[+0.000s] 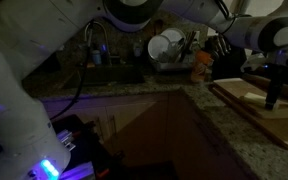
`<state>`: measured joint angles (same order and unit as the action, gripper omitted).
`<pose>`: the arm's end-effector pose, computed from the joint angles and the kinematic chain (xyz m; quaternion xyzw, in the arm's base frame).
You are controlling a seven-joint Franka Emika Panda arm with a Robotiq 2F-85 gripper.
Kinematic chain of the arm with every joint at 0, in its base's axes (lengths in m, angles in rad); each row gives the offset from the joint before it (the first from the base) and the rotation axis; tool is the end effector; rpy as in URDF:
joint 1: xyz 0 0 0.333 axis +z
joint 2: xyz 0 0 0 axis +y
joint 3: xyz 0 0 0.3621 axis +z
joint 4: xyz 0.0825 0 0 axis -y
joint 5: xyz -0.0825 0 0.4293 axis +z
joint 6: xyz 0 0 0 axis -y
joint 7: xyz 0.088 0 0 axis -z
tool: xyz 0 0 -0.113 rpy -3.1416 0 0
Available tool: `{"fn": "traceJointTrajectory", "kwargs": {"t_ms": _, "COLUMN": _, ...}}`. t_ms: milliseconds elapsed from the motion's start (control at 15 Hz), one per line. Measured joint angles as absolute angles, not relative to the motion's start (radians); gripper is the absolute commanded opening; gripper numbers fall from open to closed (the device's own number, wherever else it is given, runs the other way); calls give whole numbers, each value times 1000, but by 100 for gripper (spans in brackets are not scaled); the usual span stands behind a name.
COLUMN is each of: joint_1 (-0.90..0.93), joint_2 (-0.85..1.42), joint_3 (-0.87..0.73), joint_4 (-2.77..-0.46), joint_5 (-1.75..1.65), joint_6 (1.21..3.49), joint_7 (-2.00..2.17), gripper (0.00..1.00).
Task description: Use the sponge to scrub the counter top
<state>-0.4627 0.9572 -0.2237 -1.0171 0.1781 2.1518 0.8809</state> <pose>0.7290 -0.4895 0.2959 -0.7145 0.6927 -0.0983 0.0021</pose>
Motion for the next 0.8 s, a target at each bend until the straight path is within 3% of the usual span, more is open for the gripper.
{"fn": "traceJointTrajectory", "kwargs": {"t_ms": 800, "joint_1": -464, "joint_2": 989, "joint_3": -199, "joint_4": -974, "joint_5": 174, "joint_6": 2142, "joint_7": 773, "gripper": 100}}
